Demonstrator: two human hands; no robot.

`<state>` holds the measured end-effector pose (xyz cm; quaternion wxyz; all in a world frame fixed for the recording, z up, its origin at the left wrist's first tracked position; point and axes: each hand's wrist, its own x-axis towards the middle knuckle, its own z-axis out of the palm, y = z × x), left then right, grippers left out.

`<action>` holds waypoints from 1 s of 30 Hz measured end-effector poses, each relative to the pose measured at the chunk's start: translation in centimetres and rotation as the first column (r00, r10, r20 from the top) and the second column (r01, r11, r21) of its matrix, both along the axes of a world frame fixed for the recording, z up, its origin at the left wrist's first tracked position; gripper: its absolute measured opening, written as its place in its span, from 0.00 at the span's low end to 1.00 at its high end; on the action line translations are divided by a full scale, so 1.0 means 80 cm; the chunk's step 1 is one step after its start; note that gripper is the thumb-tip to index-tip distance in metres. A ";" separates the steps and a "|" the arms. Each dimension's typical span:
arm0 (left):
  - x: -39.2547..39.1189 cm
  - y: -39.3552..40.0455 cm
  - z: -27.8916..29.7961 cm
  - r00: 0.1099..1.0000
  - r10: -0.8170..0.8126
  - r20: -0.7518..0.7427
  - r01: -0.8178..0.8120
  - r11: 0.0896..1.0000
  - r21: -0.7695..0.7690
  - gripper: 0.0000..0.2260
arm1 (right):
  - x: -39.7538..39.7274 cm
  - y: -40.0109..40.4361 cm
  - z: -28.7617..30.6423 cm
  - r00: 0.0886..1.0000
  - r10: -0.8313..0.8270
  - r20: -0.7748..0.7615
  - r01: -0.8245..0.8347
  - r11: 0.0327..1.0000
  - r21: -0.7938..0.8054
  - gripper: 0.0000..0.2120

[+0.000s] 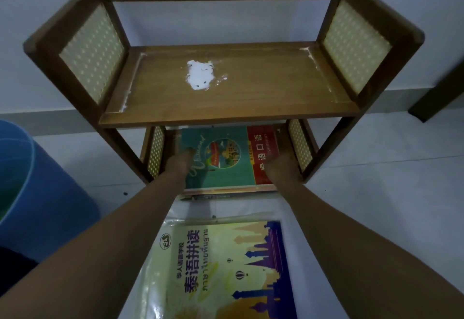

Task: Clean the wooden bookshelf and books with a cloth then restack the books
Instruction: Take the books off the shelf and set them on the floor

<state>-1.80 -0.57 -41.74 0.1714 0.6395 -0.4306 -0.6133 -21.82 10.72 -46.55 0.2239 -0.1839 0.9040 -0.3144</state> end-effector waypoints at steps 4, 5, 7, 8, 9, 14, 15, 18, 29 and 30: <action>0.003 -0.001 0.002 0.994 0.035 -0.102 -0.034 0.999 0.018 0.07 | -0.012 -0.005 0.014 0.960 -0.029 0.280 0.060 0.993 -0.105 0.12; 0.006 -0.002 -0.002 0.993 0.018 -0.117 -0.018 1.000 0.007 0.07 | -0.016 -0.005 0.014 0.928 -0.037 0.370 0.094 0.986 -0.136 0.11; 0.012 0.002 -0.003 0.995 -0.012 -0.096 0.011 1.000 -0.011 0.08 | -0.018 -0.001 0.010 0.866 -0.041 0.499 0.162 0.966 -0.201 0.09; 0.015 0.006 0.000 0.997 -0.015 -0.074 0.014 1.000 -0.010 0.08 | -0.018 0.002 0.005 0.857 -0.039 0.513 0.176 0.959 -0.221 0.09; 0.016 0.009 0.002 0.998 -0.025 -0.054 0.025 1.000 -0.009 0.09 | -0.016 0.007 0.002 0.855 -0.038 0.517 0.184 0.955 -0.234 0.09; 0.029 0.028 0.040 0.994 -0.095 -0.046 0.094 0.995 -0.025 0.10 | -0.004 0.030 0.021 0.839 -0.020 0.543 0.179 0.954 -0.242 0.15; 0.033 0.032 0.047 0.993 -0.113 -0.036 0.112 0.993 -0.027 0.10 | -0.001 0.037 0.030 0.839 -0.030 0.543 0.174 0.961 -0.216 0.17; 0.053 0.062 0.070 0.990 -0.141 0.011 0.141 0.989 -0.040 0.13 | 0.017 0.072 0.057 0.862 -0.038 0.506 0.158 0.968 -0.196 0.22; 0.172 0.207 0.084 0.947 -0.290 0.137 0.280 0.956 0.086 0.13 | 0.124 0.222 0.069 0.874 -0.072 0.480 0.122 0.990 -0.073 0.21; 0.177 0.215 0.082 0.949 -0.284 0.138 0.274 0.958 0.085 0.13 | 0.132 0.228 0.065 0.882 -0.070 0.465 0.111 0.992 -0.062 0.21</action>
